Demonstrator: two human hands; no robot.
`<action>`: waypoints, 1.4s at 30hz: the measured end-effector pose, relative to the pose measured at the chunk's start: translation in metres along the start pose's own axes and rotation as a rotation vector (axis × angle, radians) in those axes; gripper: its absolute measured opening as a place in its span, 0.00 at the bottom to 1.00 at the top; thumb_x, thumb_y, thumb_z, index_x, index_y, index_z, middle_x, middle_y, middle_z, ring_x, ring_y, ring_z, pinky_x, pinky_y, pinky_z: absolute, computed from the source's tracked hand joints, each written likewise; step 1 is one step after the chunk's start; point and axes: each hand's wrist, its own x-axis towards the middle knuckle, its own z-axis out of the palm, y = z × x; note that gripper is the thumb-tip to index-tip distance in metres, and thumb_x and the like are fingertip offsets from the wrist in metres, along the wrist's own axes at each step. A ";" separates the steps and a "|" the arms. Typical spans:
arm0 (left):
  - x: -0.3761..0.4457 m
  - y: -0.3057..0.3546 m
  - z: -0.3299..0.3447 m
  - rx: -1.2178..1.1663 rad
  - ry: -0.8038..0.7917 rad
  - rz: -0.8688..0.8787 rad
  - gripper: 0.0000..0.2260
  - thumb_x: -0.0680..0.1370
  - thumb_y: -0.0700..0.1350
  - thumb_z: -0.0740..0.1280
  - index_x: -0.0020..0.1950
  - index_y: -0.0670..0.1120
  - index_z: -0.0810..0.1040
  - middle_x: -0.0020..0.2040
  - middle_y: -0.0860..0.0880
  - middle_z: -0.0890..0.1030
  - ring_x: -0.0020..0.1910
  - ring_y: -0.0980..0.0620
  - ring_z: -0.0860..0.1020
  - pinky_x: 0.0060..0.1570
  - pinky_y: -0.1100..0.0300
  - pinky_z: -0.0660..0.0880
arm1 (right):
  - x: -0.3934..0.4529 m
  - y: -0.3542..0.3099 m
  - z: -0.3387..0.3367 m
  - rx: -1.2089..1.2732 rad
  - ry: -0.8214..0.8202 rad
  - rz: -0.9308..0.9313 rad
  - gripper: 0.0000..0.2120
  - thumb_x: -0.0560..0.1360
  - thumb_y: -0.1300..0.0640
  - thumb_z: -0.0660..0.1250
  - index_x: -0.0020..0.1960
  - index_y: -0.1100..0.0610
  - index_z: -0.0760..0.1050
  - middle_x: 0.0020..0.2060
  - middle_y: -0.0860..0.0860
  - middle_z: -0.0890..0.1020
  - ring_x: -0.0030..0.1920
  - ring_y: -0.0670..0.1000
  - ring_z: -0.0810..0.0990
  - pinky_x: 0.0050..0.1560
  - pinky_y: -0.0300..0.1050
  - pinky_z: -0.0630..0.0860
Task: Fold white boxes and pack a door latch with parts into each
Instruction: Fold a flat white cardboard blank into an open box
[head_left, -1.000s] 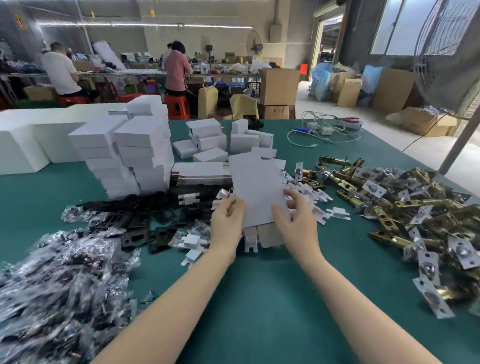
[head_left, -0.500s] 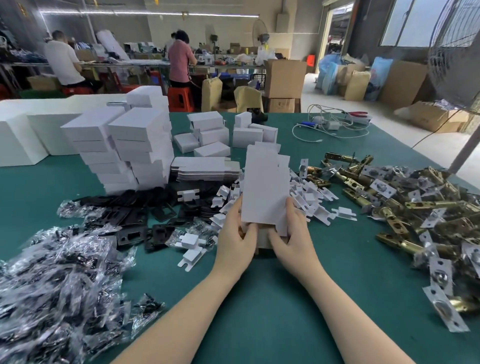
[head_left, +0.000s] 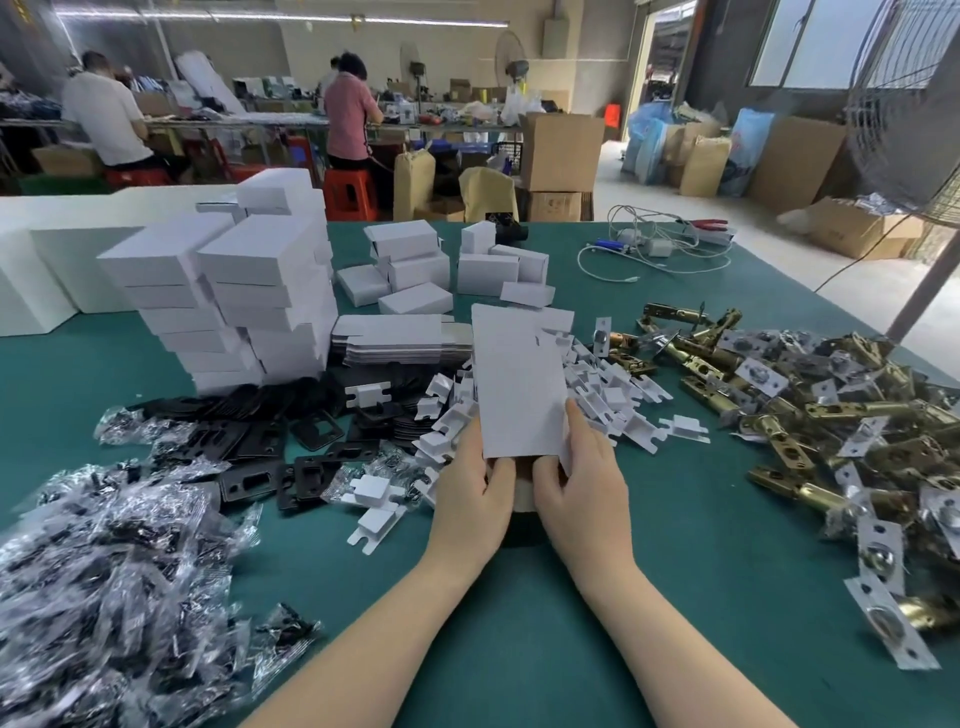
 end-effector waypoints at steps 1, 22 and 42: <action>0.000 0.000 0.000 -0.004 -0.007 -0.001 0.19 0.81 0.39 0.60 0.68 0.56 0.72 0.50 0.68 0.79 0.38 0.57 0.75 0.39 0.70 0.70 | 0.001 0.001 0.000 -0.012 0.003 -0.003 0.28 0.78 0.58 0.62 0.77 0.51 0.61 0.64 0.47 0.74 0.56 0.40 0.68 0.41 0.29 0.63; -0.010 0.002 0.003 0.335 -0.225 0.044 0.39 0.74 0.66 0.59 0.80 0.57 0.44 0.64 0.53 0.67 0.58 0.64 0.65 0.55 0.66 0.64 | -0.002 -0.011 -0.022 0.619 0.075 0.236 0.20 0.79 0.64 0.62 0.50 0.40 0.82 0.44 0.41 0.86 0.44 0.43 0.82 0.43 0.41 0.79; 0.015 -0.004 -0.030 -0.303 -0.479 -0.404 0.29 0.67 0.48 0.72 0.68 0.51 0.72 0.58 0.51 0.83 0.56 0.53 0.81 0.49 0.56 0.80 | 0.011 0.003 -0.036 0.674 -0.368 0.483 0.15 0.81 0.46 0.62 0.53 0.57 0.78 0.48 0.53 0.86 0.49 0.54 0.85 0.52 0.53 0.82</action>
